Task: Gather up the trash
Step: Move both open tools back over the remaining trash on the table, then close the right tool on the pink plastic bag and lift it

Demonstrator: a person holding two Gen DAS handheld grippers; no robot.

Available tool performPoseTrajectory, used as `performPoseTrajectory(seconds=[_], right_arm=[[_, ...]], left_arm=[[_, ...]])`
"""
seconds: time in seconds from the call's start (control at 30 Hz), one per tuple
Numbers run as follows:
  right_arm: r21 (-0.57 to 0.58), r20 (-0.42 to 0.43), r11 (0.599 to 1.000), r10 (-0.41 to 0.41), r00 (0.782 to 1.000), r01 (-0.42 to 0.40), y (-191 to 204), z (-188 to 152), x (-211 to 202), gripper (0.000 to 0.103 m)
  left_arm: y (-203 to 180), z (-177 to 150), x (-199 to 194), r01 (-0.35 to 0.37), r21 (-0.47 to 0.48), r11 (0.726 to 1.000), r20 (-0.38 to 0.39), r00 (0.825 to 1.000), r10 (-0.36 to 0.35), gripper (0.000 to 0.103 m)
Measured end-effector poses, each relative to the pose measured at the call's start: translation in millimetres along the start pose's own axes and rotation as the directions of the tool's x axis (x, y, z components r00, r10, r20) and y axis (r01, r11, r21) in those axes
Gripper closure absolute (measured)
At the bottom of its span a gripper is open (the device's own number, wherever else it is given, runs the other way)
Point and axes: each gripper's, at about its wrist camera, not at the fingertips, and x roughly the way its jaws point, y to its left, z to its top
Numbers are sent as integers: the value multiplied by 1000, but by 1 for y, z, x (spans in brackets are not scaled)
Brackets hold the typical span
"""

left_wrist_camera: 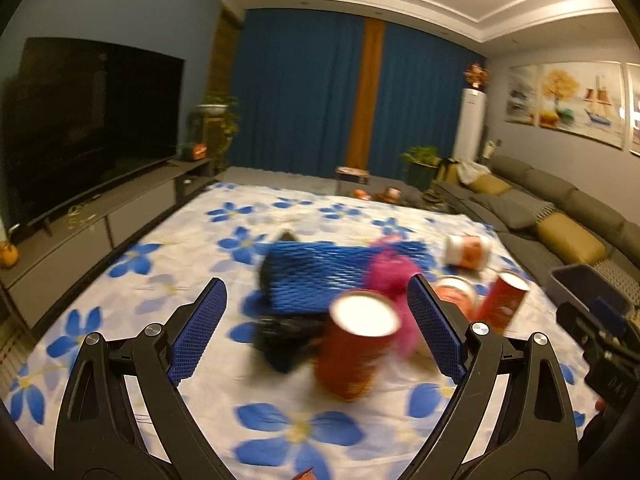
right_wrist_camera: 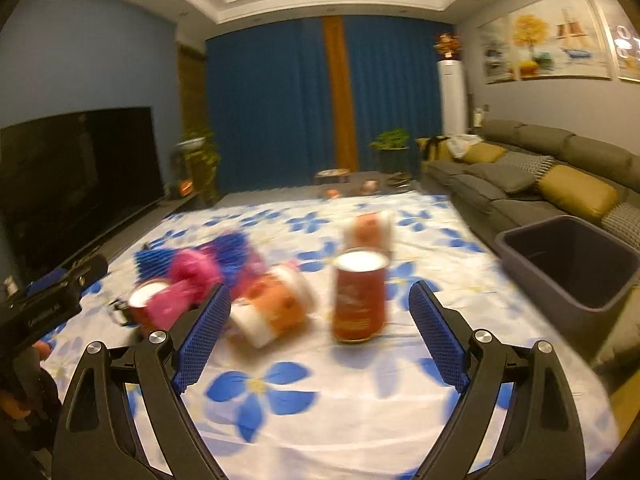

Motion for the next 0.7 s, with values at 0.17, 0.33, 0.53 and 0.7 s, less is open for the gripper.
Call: performPoseTrajectory(seconds=[0.17, 0.33, 0.53, 0.7], right_arm=[[-41, -30, 998, 46, 998, -47, 36, 0, 21, 15], [-69, -51, 994, 86, 995, -89, 62, 8, 46, 19], [-98, -88, 987, 120, 989, -128, 85, 20, 78, 29], [-107, -132, 983, 134, 982, -149, 95, 22, 102, 35]], left_arm=[[26, -2, 4, -40, -36, 999, -13, 999, 40, 13], [47, -2, 7, -62, -69, 996, -16, 998, 61, 13], [63, 1, 10, -89, -83, 993, -8, 996, 89, 13], [69, 1, 13, -92, -78, 993, -3, 996, 92, 13]])
